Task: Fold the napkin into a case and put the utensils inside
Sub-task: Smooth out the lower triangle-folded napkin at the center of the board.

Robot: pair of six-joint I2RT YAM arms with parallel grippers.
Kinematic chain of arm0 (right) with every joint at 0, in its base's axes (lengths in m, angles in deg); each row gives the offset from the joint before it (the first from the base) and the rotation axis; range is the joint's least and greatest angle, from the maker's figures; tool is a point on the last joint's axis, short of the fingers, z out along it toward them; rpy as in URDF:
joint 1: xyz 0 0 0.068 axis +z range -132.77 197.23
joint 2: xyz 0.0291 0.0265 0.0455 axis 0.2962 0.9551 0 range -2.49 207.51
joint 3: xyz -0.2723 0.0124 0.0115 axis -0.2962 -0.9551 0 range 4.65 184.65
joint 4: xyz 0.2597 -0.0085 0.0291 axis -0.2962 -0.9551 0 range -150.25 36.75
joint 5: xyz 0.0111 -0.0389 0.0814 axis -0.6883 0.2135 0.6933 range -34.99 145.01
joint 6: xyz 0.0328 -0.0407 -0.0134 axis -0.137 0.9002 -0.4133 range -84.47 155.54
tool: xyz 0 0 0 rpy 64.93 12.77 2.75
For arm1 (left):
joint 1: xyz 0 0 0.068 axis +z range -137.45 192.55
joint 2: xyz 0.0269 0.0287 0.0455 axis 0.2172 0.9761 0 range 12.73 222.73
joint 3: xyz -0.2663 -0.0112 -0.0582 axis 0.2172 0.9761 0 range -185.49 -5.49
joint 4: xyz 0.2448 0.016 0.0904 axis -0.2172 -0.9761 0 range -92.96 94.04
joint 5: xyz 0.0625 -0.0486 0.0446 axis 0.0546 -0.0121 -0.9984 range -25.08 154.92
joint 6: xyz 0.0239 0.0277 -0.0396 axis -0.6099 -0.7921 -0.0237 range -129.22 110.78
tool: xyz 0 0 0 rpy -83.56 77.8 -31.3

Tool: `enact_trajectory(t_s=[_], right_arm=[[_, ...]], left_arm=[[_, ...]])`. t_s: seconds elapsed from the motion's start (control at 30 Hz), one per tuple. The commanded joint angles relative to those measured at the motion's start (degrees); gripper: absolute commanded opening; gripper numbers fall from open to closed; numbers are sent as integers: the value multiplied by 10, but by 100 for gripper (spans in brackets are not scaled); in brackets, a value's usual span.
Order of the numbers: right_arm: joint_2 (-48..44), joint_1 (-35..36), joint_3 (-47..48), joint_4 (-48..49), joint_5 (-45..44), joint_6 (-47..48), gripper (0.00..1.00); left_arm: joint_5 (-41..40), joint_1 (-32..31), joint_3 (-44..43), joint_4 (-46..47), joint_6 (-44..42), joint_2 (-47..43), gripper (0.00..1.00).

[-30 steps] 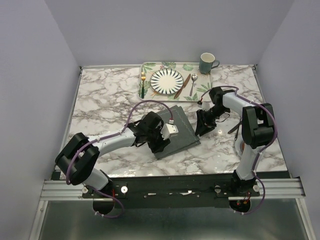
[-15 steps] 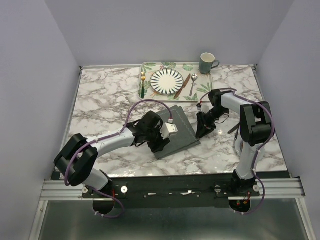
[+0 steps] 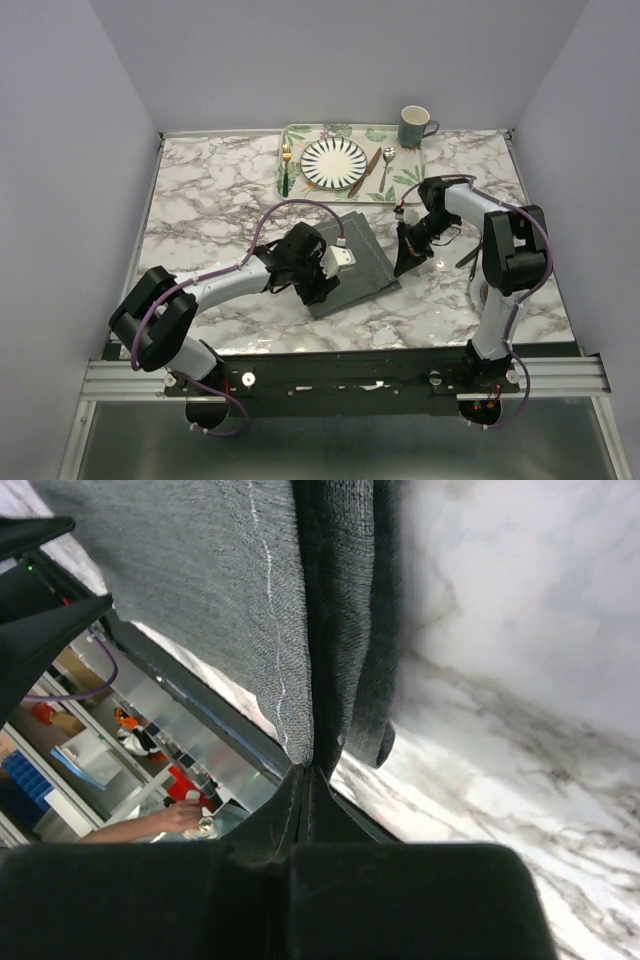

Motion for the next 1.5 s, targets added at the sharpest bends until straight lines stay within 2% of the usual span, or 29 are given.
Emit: enact_trajectory(t_s=[0.0,0.13,0.3,0.43,0.83,0.97,1.13,1.23,1.37,1.47], right_arm=[[-47,-2,-50,-25,17,5,1],[-27,-1,-65,2,-40,9,1],[42,3,-72,39,-79,7,1],[62,19,-57,43,-97,3,1],[133,71,138,4,-201,45,1],[161,71,208,-6,-231,66,1],[138,72,232,9,-278,105,1],[100,72,238,-9,-254,121,1],[51,72,227,-52,-155,108,1],[28,72,160,-51,-155,99,1]], left_arm=[[-17,0,3,-3,6,-7,60],[-23,0,-1,-6,7,-2,60],[-29,1,-15,-14,13,10,59],[-2,42,-41,-22,56,23,58],[33,186,-121,-17,196,66,56],[26,204,-139,-26,183,69,54],[5,205,-160,-41,129,90,53],[-1,204,-169,-46,109,109,52],[-5,204,-172,-57,107,132,52],[-6,204,-167,-64,109,138,51]])
